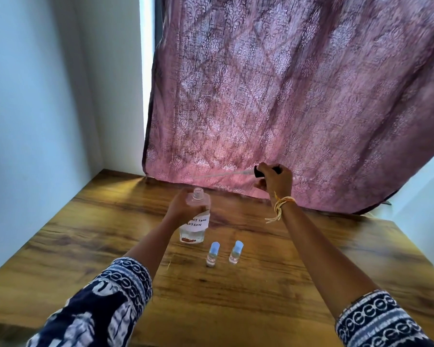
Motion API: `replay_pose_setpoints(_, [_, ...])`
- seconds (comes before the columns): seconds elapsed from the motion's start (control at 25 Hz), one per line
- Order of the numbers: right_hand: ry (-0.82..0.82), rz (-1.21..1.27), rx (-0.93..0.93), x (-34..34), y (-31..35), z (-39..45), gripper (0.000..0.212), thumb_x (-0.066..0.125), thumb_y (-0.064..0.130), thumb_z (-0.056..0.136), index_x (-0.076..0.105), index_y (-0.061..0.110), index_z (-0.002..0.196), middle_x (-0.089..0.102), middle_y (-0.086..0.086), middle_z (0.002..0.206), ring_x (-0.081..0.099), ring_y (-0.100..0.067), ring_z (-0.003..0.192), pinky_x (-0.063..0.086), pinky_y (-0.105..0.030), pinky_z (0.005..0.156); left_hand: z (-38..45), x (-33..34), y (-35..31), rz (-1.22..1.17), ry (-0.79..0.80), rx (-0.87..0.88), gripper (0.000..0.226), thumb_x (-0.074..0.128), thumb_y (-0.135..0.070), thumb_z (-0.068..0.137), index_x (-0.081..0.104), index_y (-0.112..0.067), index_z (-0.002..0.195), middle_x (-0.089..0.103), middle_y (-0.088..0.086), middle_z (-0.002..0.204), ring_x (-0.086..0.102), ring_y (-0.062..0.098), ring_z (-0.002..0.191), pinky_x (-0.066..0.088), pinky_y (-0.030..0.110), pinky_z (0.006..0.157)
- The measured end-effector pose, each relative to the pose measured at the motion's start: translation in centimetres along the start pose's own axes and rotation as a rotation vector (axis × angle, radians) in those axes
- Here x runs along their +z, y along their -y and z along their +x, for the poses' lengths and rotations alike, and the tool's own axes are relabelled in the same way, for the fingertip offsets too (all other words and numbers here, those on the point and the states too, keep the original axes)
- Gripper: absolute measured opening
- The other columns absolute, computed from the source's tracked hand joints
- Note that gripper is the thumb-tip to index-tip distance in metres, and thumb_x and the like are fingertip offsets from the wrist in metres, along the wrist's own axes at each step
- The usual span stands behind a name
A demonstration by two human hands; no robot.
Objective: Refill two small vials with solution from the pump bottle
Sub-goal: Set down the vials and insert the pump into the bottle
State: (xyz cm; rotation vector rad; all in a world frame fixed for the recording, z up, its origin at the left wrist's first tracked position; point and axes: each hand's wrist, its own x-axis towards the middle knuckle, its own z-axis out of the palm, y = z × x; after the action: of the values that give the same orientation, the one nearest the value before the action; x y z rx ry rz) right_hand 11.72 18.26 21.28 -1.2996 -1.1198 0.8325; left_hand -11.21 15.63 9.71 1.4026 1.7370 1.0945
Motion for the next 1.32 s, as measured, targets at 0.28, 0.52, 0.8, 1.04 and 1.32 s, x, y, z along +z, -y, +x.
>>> replay_pose_setpoints(0.28, [0.047,0.024,0.01,-2.1,1.9,-1.3,0.015,0.069,0.01,0.079,0.057,0.002,0.079,0.064,-0.021,0.073,0.064,-0.02,0.041,0.06,-0.034,0.051,-0.3,-0.1,-0.7,0.048,0.011,-0.009,0.074,0.086,-0.033,0.066,0.05,-0.008,0.125,0.063,0.012,0.119,0.061,0.028,0.107,0.052,0.044,0.091])
replay_pose_setpoints(0.52, [0.044,0.041,-0.025,-2.9,2.3,-1.9,0.014,0.07,0.01,0.079,0.058,0.007,0.072,0.066,-0.018,0.069,0.065,-0.023,0.046,0.061,-0.04,0.06,-0.5,0.0,-0.9,0.074,0.003,-0.022,0.077,0.086,-0.034,0.066,0.048,-0.006,0.127,0.062,0.014,0.12,0.061,0.029,0.108,0.053,0.046,0.09])
replay_pose_setpoints(0.8, [0.102,-0.033,-0.069,-2.5,2.8,-2.2,0.015,0.072,0.009,0.076,0.059,0.01,0.069,0.067,-0.014,0.069,0.067,-0.023,0.047,0.061,-0.037,0.055,-0.5,0.1,-0.9,0.094,-0.009,-0.035,0.079,0.085,-0.036,0.066,0.046,-0.008,0.129,0.062,0.014,0.121,0.061,0.03,0.108,0.052,0.041,0.085])
replay_pose_setpoints(1.04, [0.157,-0.161,-0.173,-1.1,4.1,-2.1,0.015,0.075,0.011,0.072,0.06,0.008,0.07,0.066,-0.009,0.068,0.07,-0.026,0.057,0.061,-0.047,0.062,-0.5,0.3,-0.8,0.086,-0.024,-0.038,0.077,0.085,-0.037,0.066,0.047,-0.01,0.128,0.063,0.013,0.12,0.061,0.03,0.107,0.051,0.039,0.083])
replay_pose_setpoints(1.32, [0.293,-0.387,-0.306,1.3,7.0,-1.3,0.024,0.077,0.02,0.067,0.062,0.003,0.074,0.067,-0.004,0.061,0.07,-0.021,0.051,0.061,-0.04,0.056,-0.6,0.4,-0.7,0.091,-0.043,-0.023,0.078,0.085,-0.036,0.066,0.047,-0.011,0.129,0.061,0.013,0.122,0.059,0.029,0.11,0.051,0.042,0.09])
